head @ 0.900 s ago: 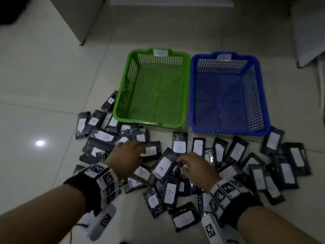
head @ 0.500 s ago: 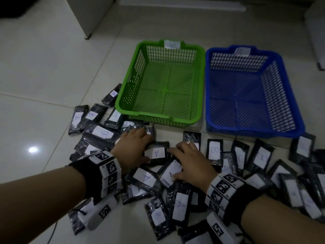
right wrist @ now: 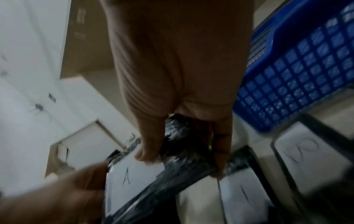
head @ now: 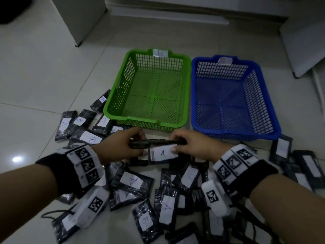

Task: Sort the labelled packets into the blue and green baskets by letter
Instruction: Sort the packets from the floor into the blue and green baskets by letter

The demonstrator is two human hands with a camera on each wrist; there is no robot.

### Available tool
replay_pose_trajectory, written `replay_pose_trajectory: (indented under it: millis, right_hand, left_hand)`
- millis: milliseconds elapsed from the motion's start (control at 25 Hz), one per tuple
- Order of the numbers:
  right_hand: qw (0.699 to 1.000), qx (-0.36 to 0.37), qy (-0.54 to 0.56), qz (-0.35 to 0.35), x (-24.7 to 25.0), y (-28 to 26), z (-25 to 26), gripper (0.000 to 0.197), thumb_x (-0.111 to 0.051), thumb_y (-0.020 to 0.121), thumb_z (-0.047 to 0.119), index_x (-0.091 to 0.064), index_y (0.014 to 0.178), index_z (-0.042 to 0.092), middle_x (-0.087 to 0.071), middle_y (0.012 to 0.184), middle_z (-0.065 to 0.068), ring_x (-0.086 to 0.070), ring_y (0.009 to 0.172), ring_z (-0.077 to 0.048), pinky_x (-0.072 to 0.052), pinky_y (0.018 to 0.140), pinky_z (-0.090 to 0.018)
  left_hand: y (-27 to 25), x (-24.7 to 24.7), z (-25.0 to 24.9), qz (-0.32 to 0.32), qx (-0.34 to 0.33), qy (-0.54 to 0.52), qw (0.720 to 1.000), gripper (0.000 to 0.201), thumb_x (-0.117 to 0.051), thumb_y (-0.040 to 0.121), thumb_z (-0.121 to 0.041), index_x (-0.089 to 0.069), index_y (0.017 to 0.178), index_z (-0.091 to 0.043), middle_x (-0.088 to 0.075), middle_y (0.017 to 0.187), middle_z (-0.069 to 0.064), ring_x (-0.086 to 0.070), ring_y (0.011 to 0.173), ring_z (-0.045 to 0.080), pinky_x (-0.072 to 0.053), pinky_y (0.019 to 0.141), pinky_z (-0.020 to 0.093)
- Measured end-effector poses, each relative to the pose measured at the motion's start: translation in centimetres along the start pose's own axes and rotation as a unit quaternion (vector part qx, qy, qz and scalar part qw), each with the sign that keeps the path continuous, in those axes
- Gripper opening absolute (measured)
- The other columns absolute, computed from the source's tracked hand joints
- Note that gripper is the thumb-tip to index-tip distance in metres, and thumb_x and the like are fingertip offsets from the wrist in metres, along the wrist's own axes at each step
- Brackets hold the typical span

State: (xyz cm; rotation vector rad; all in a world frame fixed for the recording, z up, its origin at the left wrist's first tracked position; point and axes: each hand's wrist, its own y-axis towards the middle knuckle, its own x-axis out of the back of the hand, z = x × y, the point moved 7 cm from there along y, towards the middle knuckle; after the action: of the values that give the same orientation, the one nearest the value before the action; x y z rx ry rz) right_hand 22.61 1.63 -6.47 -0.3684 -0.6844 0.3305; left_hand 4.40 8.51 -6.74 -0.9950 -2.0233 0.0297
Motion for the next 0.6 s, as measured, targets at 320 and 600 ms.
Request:
replay_pose_trajectory:
  millis: [320,600]
  right_hand:
    - [0.914,-0.085,0.177,-0.355,15.7,-4.2,-9.3,0.019,-0.055,0.093,0.01,-0.058,0.095,0.029,-0.063,0.107,-0.006,-0.061,0.098,-0.025,-0.049,0.094,-0.043]
    - [0.929,-0.216,-0.032,-0.298,16.3,-5.4,-16.1,0.027,-0.049,0.096,0.01,-0.067,0.111,0.024,-0.032,0.14,-0.017,-0.05,0.117,-0.039,-0.036,0.11,-0.031]
  left_hand:
    - [3.3,1.5,-7.9,-0.125,-0.036,-0.3,0.945,0.024,-0.06,0.087,-0.005,-0.061,0.099,-0.026,-0.068,0.097,0.002,-0.064,0.081,0.015,-0.056,0.078,0.034]
    - [13.4,-2.7,-15.8,-0.133,-0.097,-0.082,0.983,0.032,-0.053,0.092,-0.016,-0.056,0.123,-0.021,-0.055,0.12,0.006,-0.055,0.108,0.022,-0.041,0.097,0.025]
